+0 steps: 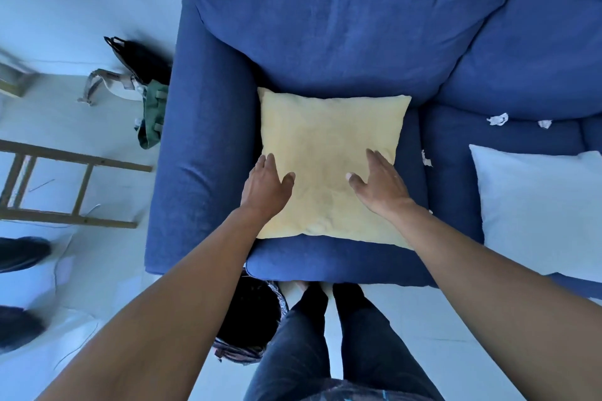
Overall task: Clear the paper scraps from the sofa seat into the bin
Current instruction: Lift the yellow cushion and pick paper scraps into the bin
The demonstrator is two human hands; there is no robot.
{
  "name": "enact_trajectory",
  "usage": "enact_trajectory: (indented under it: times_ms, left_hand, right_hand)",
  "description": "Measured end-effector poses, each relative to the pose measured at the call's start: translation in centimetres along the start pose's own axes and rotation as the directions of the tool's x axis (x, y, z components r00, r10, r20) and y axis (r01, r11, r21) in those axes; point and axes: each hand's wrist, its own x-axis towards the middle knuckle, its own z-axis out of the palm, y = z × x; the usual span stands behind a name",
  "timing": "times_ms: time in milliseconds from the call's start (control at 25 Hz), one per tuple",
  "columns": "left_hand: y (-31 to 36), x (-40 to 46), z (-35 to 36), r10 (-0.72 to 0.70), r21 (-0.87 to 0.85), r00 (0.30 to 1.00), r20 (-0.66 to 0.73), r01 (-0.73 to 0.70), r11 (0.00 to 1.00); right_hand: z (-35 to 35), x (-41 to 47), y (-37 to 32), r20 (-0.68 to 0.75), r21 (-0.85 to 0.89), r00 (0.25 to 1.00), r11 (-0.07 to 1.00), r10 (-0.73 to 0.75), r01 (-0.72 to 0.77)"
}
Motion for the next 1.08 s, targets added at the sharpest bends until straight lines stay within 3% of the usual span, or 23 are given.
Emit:
enact_trajectory:
  times_ms: [160, 320, 520, 680, 840, 1080]
  left_hand:
    - [-1.1, 4.4, 2.2, -0.089, -0.078, 0.996, 0.009, 0.090, 0.993]
    - [-2.4, 8.6, 4.9, -0.213, -0.184, 0.976, 0.051, 0.219, 0.958]
    - [-4.3, 11.2, 8.5, -0.261, -0.239, 0.960, 0.101, 0.278, 0.930]
    - [-5.4, 12.3, 9.8, -0.418, -0.484, 0.892, 0.170, 0.445, 0.753]
    - [-3.4, 11.7, 9.5, -0.397, -0.671, 0.908, 0.131, 0.376, 0.639]
    - [2.7, 6.3, 8.0, -0.341, -0.698, 0.936, 0.088, 0.302, 0.649]
  right_hand:
    - [1.4, 5.0, 1.7, -0.042, 0.084, 0.996, 0.994, 0.075, -0.072]
    - [2.8, 9.1, 4.7, -0.017, 0.216, 0.969, 0.947, 0.248, -0.238]
    - [5.3, 12.4, 7.8, 0.105, 0.465, 0.909, 0.788, 0.404, -0.404]
    - [6.4, 14.4, 9.2, 0.167, 0.657, 0.880, 0.615, 0.445, -0.436]
    - [4.0, 14.2, 8.5, 0.132, 0.787, 0.909, 0.515, 0.396, -0.339]
    - [-1.0, 8.9, 10.9, -0.085, 0.838, 0.920, 0.527, 0.383, -0.143]
